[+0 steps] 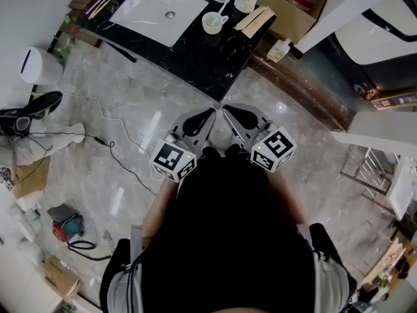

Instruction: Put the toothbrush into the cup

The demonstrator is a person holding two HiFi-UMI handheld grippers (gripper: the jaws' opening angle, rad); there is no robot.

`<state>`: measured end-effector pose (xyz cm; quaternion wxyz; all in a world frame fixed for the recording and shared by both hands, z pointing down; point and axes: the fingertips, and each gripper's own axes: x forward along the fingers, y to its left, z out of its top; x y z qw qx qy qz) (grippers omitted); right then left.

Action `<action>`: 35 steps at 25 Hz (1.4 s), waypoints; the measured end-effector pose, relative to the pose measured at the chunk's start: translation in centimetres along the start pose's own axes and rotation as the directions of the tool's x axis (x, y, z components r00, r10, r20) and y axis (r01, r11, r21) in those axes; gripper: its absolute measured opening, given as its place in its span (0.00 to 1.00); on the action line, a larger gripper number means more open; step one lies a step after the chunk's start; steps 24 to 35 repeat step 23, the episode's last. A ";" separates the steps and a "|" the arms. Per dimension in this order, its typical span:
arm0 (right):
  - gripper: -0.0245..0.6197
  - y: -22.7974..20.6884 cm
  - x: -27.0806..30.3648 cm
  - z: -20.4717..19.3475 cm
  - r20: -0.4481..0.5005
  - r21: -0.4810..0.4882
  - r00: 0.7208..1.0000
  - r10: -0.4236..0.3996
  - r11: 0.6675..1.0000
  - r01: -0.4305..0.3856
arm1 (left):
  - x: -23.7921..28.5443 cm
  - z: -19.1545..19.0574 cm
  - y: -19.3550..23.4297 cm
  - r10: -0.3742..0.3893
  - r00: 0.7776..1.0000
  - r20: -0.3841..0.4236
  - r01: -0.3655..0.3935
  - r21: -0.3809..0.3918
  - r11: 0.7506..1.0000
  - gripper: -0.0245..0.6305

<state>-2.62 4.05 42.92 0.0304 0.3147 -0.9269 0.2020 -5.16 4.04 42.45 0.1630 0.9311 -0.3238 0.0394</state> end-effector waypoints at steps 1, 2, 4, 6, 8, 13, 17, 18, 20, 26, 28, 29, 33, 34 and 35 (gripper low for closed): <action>0.06 0.0 -0.2 0.0 0.002 -0.002 1.000 0.005 1.000 -0.005 | 0.2 0.0 -0.2 0.000 1.000 0.001 0.000 0.001 1.000 0.05; 0.06 0.0 -0.4 -0.1 0.004 -0.003 1.000 0.010 1.000 -0.010 | 0.3 0.0 -0.4 0.000 1.000 0.001 0.000 0.003 1.000 0.05; 0.06 -0.2 -0.8 -0.1 0.003 0.002 1.000 0.008 1.000 -0.008 | 0.7 0.0 -0.7 0.000 1.000 0.001 0.000 0.002 1.000 0.05; 0.06 -0.3 -1.1 -0.2 0.000 0.006 1.000 0.003 1.000 -0.003 | 0.8 -0.1 -1.0 0.002 1.000 0.001 -0.002 0.000 1.000 0.05; 0.06 -0.5 -1.3 -0.3 -0.004 0.006 1.000 0.002 1.000 -0.002 | 0.9 -0.3 -1.1 0.008 1.000 -0.003 -0.008 0.000 1.000 0.05; 0.06 -0.5 -1.5 -0.7 -0.020 0.012 1.000 -0.008 1.000 0.009 | 0.5 -0.8 -1.3 0.023 1.000 -0.015 -0.023 -0.010 1.000 0.05; 0.06 -0.1 -1.5 -1.0 -0.031 0.015 1.000 0.000 1.000 0.001 | 0.3 -1.1 -1.3 0.030 0.999 -0.022 -0.030 -0.020 0.999 0.05; 0.06 0.0 -1.5 -1.1 -0.037 0.016 0.999 -0.002 1.000 0.002 | 0.3 -1.2 -1.3 0.030 0.999 -0.023 -0.031 -0.020 0.999 0.05; 0.06 0.1 -1.4 -1.2 -0.048 0.016 0.999 -0.002 1.000 0.003 | 0.4 -1.2 -1.2 0.031 0.999 -0.026 -0.032 -0.021 0.999 0.05; 0.06 0.1 -1.3 -1.5 -0.056 0.019 0.998 -0.001 1.000 0.002 | 0.5 -1.4 -1.1 0.034 0.999 -0.029 -0.035 -0.027 0.999 0.05; 0.06 0.1 -1.3 -1.5 -0.056 0.019 0.998 -0.001 1.000 0.002 | 0.5 -1.4 -1.1 0.034 0.999 -0.029 -0.035 -0.027 0.999 0.05; 0.06 0.1 -1.3 -1.5 -0.056 0.019 0.998 -0.001 1.000 0.002 | 0.5 -1.4 -1.1 0.034 0.999 -0.029 -0.035 -0.027 0.999 0.05; 0.06 0.1 -1.3 -1.5 -0.056 0.019 0.998 -0.001 1.000 0.002 | 0.5 -1.4 -1.1 0.034 0.999 -0.029 -0.035 -0.027 0.999 0.05; 0.06 0.1 -1.3 -1.5 -0.056 0.019 0.998 -0.001 1.000 0.002 | 0.5 -1.4 -1.1 0.034 0.999 -0.029 -0.035 -0.027 0.999 0.05; 0.06 0.1 -1.3 -1.5 -0.056 0.019 0.998 -0.001 1.000 0.002 | 0.5 -1.4 -1.1 0.034 0.999 -0.029 -0.035 -0.027 0.999 0.05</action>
